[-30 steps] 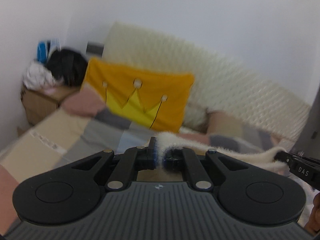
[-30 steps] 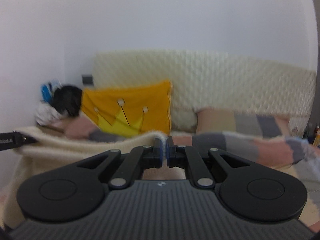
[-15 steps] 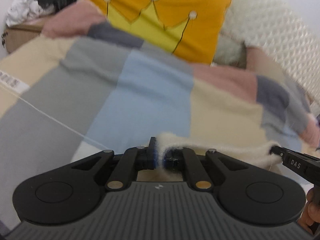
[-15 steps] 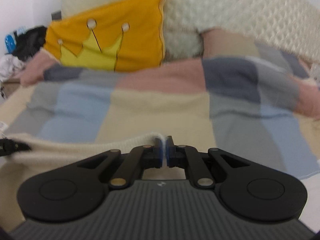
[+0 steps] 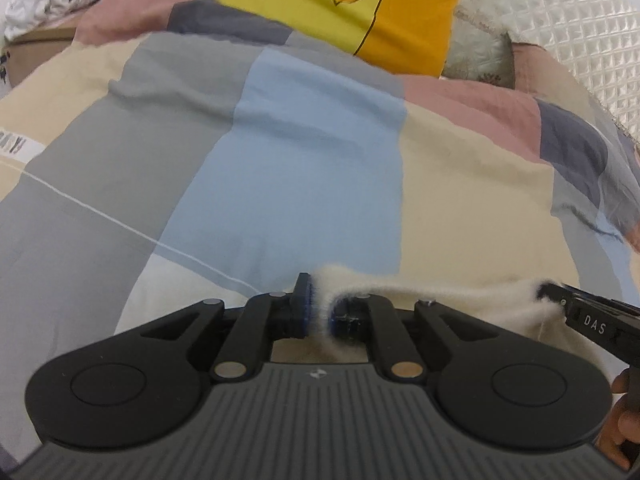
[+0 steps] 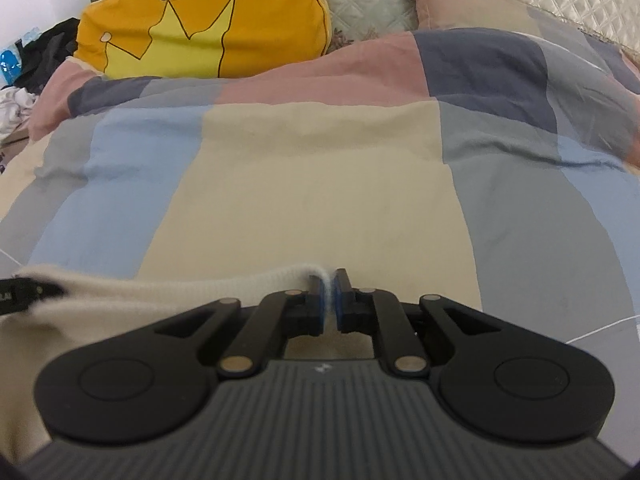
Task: Fold large clothes
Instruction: 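Lay the sweater flat on the bed and open both tools, then grasp the striped sleeve cuff with the left tool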
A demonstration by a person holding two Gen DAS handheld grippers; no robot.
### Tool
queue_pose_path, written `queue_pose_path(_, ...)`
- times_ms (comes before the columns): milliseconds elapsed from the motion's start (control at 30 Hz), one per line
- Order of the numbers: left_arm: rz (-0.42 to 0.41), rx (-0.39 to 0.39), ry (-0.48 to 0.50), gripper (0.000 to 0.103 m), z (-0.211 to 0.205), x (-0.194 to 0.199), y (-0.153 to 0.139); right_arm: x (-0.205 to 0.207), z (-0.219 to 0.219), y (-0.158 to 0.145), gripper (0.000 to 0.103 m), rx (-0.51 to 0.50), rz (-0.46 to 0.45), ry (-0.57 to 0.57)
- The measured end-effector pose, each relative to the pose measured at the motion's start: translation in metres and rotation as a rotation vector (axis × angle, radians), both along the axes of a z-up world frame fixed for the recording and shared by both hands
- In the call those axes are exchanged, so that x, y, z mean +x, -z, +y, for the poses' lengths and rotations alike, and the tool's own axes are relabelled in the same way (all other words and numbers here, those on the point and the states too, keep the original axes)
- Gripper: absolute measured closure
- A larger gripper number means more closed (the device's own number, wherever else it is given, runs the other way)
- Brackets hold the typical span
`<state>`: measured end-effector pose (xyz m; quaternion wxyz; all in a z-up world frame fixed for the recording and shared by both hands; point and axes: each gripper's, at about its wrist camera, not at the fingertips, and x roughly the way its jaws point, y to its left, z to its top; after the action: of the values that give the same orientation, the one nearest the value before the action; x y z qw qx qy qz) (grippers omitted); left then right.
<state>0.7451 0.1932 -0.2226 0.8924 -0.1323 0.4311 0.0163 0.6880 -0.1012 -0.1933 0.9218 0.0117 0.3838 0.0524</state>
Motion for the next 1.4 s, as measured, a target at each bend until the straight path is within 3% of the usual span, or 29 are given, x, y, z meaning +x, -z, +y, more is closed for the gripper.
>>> queue_pose_path(33,0.011,-0.001,0.003,0.086,0.001,0.000,-0.004,-0.001,0.000,-0.002,0.075,-0.004,0.001,0.004)
queue_pose_path(67,0.012,0.000,0.007,0.085,0.002,-0.001,-0.007,-0.002,-0.001,-0.005,0.053,0.000,0.001,0.009)
queue_pose_path(133,0.016,0.004,0.023,0.074,0.002,-0.004,-0.015,-0.007,-0.003,-0.013,0.031,0.031,-0.015,-0.002)
queue_pose_path(267,0.011,0.040,0.055,0.051,0.000,-0.016,-0.033,-0.022,0.000,-0.032,0.028,0.050,-0.039,-0.042)
queue_pose_path(333,0.008,0.069,0.076,0.024,-0.003,-0.022,-0.041,-0.029,0.003,-0.041,0.028,0.054,-0.046,-0.063)
queue_pose_path(400,-0.023,0.055,0.129,0.010,-0.005,-0.030,-0.051,-0.036,0.005,-0.050,0.028,0.058,-0.055,-0.078)
queue_pose_path(700,-0.117,0.033,0.120,0.009,-0.014,-0.073,-0.103,-0.069,0.000,-0.072,0.028,0.090,-0.070,-0.098)
queue_pose_path(900,-0.179,0.075,0.139,0.009,-0.022,-0.126,-0.141,-0.105,-0.001,-0.097,0.028,0.059,-0.122,-0.128)
queue_pose_path(1167,-0.261,0.088,0.143,0.009,-0.029,-0.220,-0.204,-0.178,-0.002,-0.151,0.028,0.086,-0.206,-0.150)
queue_pose_path(1400,-0.320,0.105,0.131,0.009,-0.040,-0.330,-0.253,-0.265,-0.010,-0.190,0.028,0.107,-0.291,-0.162)
